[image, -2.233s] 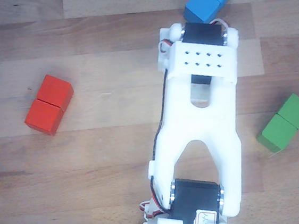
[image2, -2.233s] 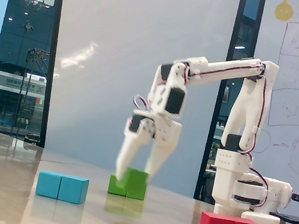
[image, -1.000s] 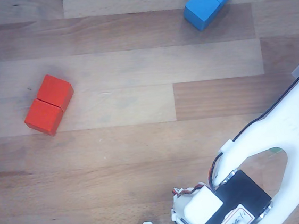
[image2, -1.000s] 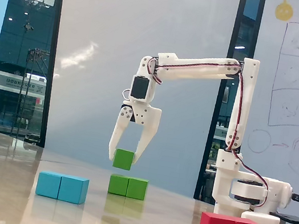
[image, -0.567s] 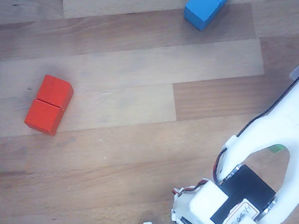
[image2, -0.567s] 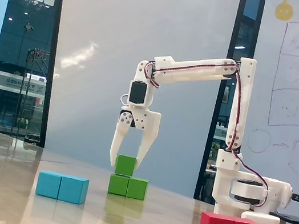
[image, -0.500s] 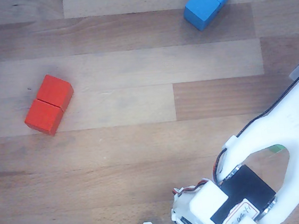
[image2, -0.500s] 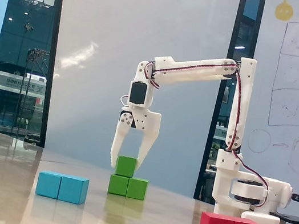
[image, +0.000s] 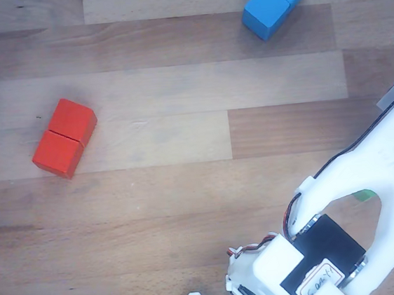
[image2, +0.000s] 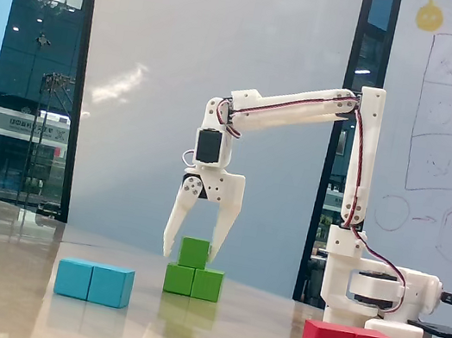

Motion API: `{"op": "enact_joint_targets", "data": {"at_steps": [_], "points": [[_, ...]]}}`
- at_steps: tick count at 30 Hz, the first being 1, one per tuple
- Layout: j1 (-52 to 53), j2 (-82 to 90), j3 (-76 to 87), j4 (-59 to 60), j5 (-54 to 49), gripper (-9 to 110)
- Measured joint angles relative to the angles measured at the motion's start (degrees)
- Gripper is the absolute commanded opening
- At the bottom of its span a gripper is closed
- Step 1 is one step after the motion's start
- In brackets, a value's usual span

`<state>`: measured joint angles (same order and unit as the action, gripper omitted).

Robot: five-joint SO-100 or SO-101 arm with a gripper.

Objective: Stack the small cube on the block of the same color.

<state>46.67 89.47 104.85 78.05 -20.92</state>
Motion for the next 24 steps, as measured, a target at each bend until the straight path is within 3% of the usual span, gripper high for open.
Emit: {"op": "enact_joint_targets", "data": {"at_steps": [7, 17, 24], "points": [[-0.88, 0.0, 0.0, 0.0, 0.0, 24], [-12.92, 0.0, 0.0, 9.84, 0.0, 24], [-21.97, 0.88, 0.26, 5.1, 3.69, 24]]}}
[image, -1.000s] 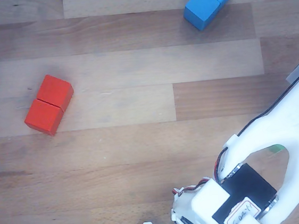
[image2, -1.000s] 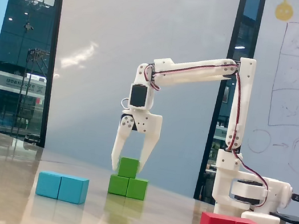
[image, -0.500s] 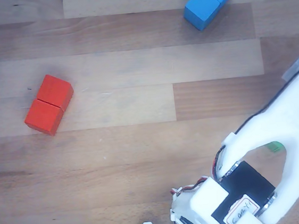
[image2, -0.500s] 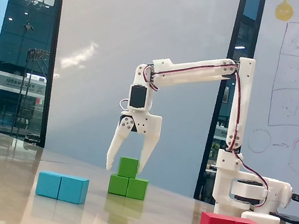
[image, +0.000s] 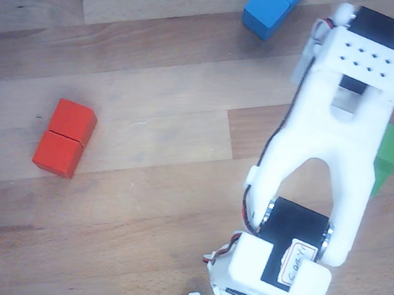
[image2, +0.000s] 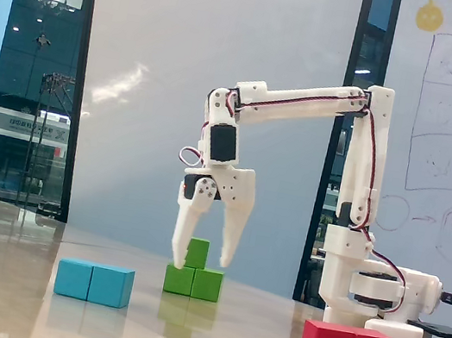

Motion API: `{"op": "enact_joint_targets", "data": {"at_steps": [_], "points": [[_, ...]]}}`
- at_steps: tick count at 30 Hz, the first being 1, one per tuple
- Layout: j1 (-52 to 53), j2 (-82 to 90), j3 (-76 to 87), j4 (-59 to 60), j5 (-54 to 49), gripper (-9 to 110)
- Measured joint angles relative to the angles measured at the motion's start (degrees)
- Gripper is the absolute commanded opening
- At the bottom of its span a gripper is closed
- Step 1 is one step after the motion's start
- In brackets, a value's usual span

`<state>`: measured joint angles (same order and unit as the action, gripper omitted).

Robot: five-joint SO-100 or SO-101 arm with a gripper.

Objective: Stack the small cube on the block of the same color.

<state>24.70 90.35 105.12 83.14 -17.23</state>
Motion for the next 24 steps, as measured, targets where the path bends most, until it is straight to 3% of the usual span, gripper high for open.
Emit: {"op": "enact_joint_targets", "data": {"at_steps": [11, 24], "points": [[-18.46, 20.74, 20.04, -18.54, 10.02, 24], [-23.29, 58.97, 52.91, -26.19, 16.7, 24]]}}
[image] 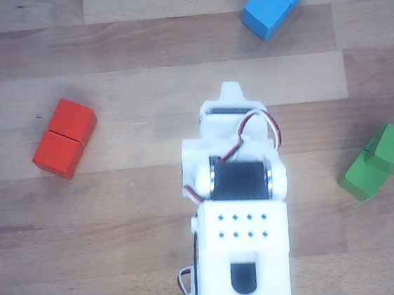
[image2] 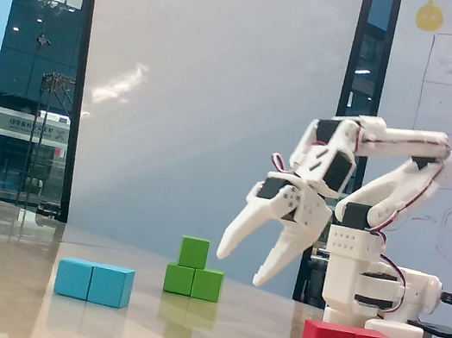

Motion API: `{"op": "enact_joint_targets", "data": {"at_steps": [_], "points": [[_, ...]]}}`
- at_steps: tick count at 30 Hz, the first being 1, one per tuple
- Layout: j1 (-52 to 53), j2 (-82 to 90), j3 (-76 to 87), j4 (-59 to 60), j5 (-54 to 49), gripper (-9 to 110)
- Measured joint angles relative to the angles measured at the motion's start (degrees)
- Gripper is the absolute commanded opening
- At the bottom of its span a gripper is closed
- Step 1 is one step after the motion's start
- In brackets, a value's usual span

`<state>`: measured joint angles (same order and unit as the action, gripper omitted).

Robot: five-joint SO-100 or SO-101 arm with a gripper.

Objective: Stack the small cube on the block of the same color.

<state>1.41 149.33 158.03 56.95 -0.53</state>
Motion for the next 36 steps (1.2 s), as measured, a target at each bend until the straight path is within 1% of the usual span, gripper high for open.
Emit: {"op": "enact_joint_targets", "data": {"at_steps": [7, 11, 14, 20, 24, 36], "points": [[-0.44, 17.58, 11.95, 0.7, 0.0, 24], [-0.44, 27.07, 14.33, 4.92, 0.0, 22], [-0.44, 34.01, 15.12, 9.93, 0.0, 16], [-0.44, 44.47, 16.52, 16.61, 0.0, -1], [-0.44, 46.49, 16.88, 17.49, 0.0, 1], [-0.44, 46.49, 17.23, 17.49, 0.0, 0]]}}
